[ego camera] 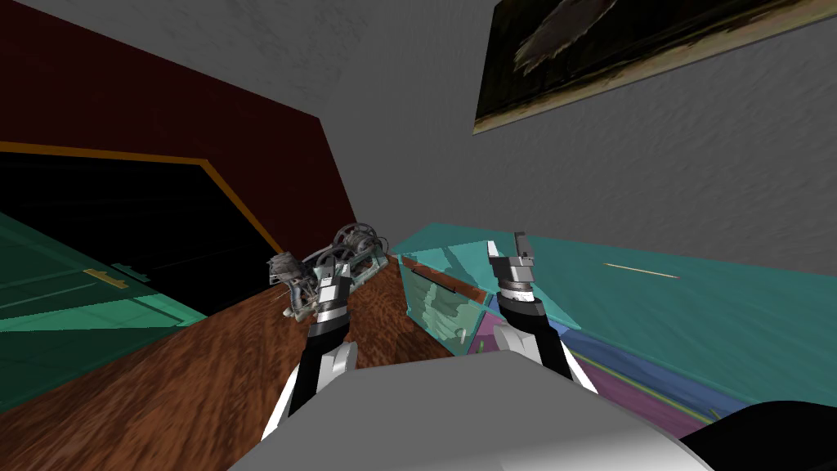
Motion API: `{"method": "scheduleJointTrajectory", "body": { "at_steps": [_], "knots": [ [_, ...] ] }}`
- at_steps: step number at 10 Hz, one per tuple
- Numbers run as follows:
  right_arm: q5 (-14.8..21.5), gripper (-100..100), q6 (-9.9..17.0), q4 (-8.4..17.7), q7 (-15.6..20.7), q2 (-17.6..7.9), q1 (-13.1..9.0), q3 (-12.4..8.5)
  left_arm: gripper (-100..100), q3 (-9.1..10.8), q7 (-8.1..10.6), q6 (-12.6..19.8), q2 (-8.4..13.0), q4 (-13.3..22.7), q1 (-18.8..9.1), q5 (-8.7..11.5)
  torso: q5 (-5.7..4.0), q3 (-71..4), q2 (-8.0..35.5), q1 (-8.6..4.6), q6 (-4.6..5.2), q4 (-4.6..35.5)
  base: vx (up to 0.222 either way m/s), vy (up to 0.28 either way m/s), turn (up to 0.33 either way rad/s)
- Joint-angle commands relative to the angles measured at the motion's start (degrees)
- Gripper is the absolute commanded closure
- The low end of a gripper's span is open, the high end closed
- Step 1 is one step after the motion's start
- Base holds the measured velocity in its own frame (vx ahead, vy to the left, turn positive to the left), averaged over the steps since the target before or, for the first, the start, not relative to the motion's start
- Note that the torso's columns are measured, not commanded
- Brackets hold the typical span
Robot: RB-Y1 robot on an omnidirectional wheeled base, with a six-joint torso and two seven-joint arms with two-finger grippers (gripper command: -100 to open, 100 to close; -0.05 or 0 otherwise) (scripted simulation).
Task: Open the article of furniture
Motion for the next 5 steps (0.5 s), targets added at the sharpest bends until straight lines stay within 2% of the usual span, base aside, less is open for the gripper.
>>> {"method": "scheduleJointTrajectory", "body": {
  "at_steps": [1,5],
  "knots": [
    [0.00,0,0.00,0.00,0.00,0.00,0.00,0.00,0,0.00,0.00,0.00,0.00,0.00,0.00,0.00,0.00,-4.67,2.32,0.00,0.00,2.35,0.000,0.000,0.000],
    [0.00,0,0.00,-0.01,0.00,0.00,0.00,0.00,0,0.00,0.00,0.00,0.00,-0.01,0.00,0.00,0.00,-36.92,18.45,0.00,0.00,18.46,0.000,0.000,0.000]
  ]
}}
